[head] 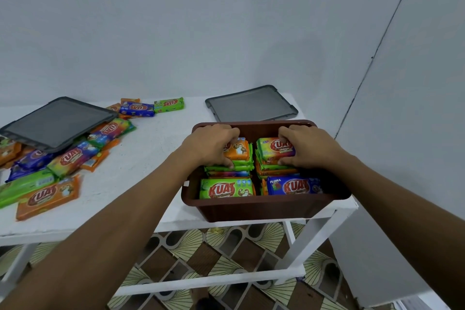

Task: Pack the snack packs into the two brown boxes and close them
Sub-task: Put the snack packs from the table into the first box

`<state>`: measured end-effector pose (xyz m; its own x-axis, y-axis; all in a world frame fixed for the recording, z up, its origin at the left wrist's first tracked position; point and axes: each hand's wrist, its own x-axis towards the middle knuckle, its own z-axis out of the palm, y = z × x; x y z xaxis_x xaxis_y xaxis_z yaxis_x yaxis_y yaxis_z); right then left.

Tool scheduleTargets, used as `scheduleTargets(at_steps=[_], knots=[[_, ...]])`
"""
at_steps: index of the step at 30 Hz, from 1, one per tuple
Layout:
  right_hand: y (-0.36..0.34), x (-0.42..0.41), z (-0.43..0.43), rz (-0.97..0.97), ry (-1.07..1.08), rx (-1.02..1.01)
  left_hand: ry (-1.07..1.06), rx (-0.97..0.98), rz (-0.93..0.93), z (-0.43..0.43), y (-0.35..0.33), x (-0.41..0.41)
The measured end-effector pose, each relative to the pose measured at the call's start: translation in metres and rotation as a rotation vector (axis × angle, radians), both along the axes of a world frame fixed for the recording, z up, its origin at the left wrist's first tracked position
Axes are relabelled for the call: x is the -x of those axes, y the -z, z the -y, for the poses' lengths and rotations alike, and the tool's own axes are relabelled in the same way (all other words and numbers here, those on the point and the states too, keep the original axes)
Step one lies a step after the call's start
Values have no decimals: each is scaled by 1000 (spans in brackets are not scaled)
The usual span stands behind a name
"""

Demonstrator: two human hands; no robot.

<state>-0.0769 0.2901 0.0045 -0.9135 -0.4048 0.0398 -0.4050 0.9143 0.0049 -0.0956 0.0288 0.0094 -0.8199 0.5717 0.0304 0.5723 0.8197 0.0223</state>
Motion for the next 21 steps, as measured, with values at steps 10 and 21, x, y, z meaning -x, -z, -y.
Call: scheduleTargets(at_steps=[10,21], knots=[[-12,7,7,22,-49,161,-131,-613,-195,29,7,-2],[-29,91,147,-10,-293,281,-575,-184,-146,185,31,40]])
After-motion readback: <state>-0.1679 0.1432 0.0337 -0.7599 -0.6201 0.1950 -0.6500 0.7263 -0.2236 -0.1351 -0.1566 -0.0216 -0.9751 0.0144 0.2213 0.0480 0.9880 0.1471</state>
